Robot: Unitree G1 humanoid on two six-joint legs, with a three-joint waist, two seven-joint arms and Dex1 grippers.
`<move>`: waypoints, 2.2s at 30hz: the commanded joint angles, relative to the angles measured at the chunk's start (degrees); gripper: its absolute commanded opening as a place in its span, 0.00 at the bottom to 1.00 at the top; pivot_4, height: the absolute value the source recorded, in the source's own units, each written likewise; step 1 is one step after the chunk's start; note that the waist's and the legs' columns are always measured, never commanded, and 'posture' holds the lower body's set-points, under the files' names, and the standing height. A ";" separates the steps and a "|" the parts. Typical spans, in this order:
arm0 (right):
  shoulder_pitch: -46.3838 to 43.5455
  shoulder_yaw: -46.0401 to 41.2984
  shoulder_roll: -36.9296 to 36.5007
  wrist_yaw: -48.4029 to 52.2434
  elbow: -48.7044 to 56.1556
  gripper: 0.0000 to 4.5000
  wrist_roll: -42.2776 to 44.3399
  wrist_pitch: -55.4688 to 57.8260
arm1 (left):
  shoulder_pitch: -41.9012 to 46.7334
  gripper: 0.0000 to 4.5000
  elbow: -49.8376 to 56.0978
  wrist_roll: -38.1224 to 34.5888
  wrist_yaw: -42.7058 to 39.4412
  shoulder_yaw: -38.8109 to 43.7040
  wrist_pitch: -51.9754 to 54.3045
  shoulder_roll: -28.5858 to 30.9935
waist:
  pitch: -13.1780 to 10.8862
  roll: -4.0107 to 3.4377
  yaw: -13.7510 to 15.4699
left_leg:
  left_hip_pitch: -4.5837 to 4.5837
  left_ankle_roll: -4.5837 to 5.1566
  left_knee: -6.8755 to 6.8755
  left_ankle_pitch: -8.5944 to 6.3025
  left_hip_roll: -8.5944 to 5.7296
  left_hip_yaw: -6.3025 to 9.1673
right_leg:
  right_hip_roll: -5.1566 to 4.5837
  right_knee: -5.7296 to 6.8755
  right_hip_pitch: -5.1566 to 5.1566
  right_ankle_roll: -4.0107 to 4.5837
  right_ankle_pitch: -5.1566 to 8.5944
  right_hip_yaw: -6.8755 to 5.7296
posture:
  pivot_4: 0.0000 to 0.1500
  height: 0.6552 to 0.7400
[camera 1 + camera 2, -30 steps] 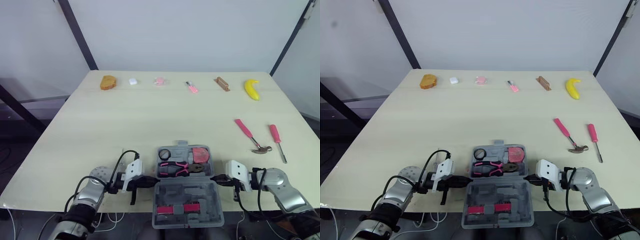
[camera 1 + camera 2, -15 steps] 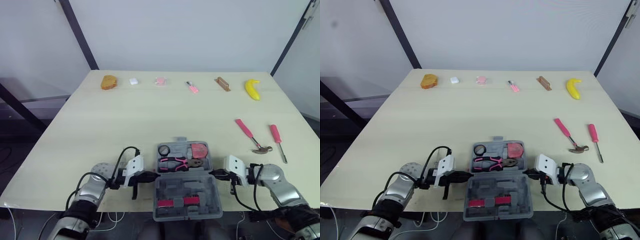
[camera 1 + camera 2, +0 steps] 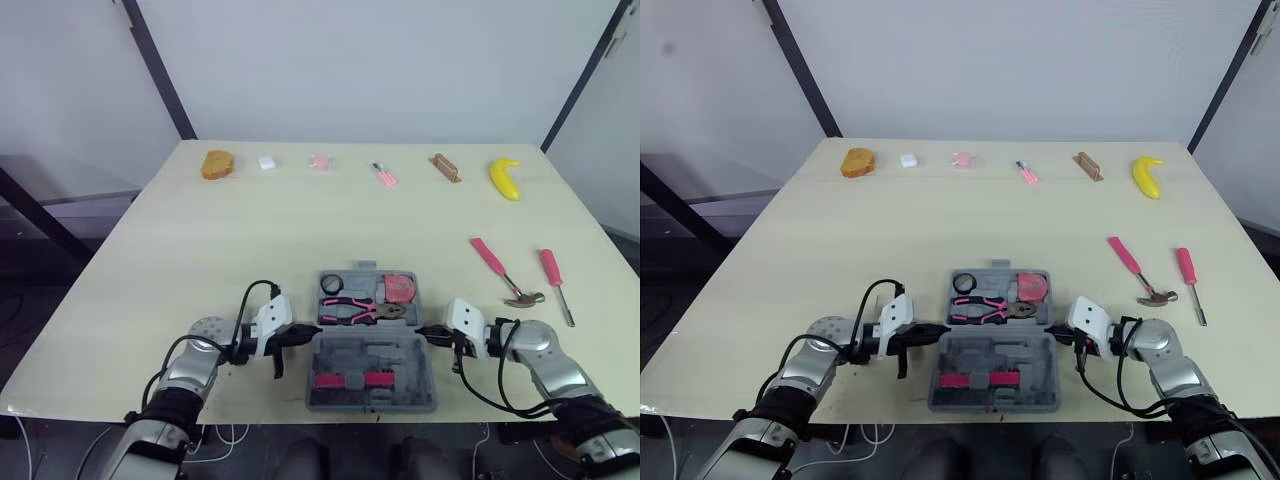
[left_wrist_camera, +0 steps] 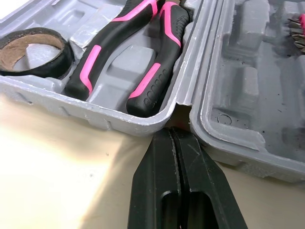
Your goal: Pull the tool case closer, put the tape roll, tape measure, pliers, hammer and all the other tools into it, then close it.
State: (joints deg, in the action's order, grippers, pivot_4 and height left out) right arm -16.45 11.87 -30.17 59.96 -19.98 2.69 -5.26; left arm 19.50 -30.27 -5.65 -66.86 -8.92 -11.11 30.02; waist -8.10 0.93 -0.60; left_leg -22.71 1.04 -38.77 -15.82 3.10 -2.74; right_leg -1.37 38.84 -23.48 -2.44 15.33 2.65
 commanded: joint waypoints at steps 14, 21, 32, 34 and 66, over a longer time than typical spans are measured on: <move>-3.32 -0.84 2.33 -2.40 -2.06 0.01 0.03 -4.21 | 3.53 0.00 -2.90 0.80 3.16 0.07 -1.98 -1.74 | 0.00 0.00 -0.03 | 0.00 0.00 0.00 0.00 0.00 -0.01 | 0.00 0.00 0.00 0.00 0.00 0.00 | 1.00 1.00; -3.08 -0.64 2.27 -2.07 -2.05 0.01 0.02 -4.12 | 3.68 0.00 -3.18 0.84 1.98 -0.42 -2.04 -1.88 | 0.00 0.00 0.00 | 0.00 0.00 0.00 0.00 0.00 -0.01 | -0.01 0.00 0.00 0.00 0.00 0.00 | 1.00 1.00; -2.87 -0.87 1.87 -2.17 -2.50 0.01 -0.19 -4.23 | 3.66 0.00 -3.38 1.21 1.17 -0.74 -2.20 -2.57 | 0.00 0.00 0.01 | -0.01 0.00 0.00 0.00 0.00 -0.01 | -0.01 0.00 0.00 0.00 0.00 0.00 | 1.00 1.00; -2.82 -0.96 1.87 -2.34 -2.45 0.01 -0.21 -4.22 | 3.64 0.00 -3.36 1.25 1.24 -0.69 -2.22 -2.68 | 0.00 0.00 0.03 | -0.01 0.00 0.00 0.00 0.00 -0.01 | -0.01 -0.01 0.00 0.00 0.00 0.00 | 1.00 1.00; -2.88 -1.14 2.53 -4.04 -3.63 0.01 -0.63 -6.74 | 2.40 0.00 -2.18 1.72 0.72 -1.22 -2.06 -3.33 | 0.00 0.00 0.02 | -0.02 0.00 0.00 0.00 -0.02 -0.01 | -0.02 -0.01 0.00 0.00 0.00 0.00 | 1.00 1.00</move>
State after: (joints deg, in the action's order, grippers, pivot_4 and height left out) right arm -18.33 10.89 -28.75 55.95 -25.07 1.20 -10.39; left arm 22.35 -34.29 -3.99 -64.87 -8.49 -12.42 27.74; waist -8.10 0.93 -0.58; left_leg -22.73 1.04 -38.77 -15.82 3.09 -2.76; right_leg -1.40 38.82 -23.48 -2.45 15.33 2.66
